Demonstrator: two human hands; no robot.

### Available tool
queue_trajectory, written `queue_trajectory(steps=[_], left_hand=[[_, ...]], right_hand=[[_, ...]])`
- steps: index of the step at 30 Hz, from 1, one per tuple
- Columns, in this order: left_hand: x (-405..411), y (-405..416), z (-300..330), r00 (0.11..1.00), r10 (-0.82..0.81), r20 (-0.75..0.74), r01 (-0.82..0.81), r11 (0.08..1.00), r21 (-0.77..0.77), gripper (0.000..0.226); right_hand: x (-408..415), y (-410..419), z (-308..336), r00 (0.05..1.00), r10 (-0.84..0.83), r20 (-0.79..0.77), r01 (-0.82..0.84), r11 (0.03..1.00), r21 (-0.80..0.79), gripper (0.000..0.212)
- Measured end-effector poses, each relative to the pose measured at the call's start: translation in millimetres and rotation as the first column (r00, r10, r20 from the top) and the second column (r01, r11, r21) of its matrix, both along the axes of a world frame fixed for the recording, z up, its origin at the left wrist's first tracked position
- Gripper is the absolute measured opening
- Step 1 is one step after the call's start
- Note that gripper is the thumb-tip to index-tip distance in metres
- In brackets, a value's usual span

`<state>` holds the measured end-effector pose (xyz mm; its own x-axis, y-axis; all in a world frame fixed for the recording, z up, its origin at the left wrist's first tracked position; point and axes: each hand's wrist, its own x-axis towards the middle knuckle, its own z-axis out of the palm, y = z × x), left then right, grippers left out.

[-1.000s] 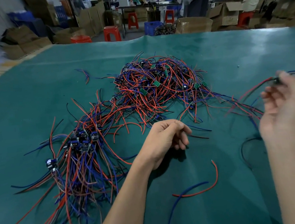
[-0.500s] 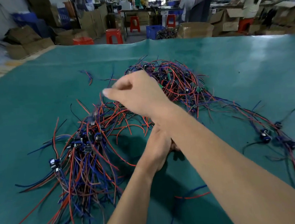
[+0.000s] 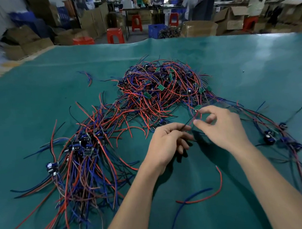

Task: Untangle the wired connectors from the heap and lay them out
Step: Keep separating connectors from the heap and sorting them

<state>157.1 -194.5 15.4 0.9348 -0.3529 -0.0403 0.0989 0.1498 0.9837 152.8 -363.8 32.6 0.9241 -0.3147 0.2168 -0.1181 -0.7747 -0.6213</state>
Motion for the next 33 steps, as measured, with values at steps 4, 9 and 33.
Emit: queue_trajectory(steps=[4,9,33], left_hand=[[-3.2,0.7,-1.0,0.998,-0.038,0.048,0.034,0.996,0.088,0.038],[-9.0,2.7,4.8,0.983,-0.158,0.099,0.138,0.974,0.180,0.035],[-5.5,3.1,8.8,0.998,-0.009,-0.067,-0.006,0.977,-0.212,0.031]], right_hand=[[5.1,2.6,-6.9,0.999,-0.008,0.042,-0.005,0.954,0.300,0.021],[7.4,4.6,1.2,0.997,-0.064,0.044,-0.005,0.511,0.859,0.011],[-21.6,38.7,14.3,0.959,0.258,0.118,-0.284,0.870,0.402,0.032]])
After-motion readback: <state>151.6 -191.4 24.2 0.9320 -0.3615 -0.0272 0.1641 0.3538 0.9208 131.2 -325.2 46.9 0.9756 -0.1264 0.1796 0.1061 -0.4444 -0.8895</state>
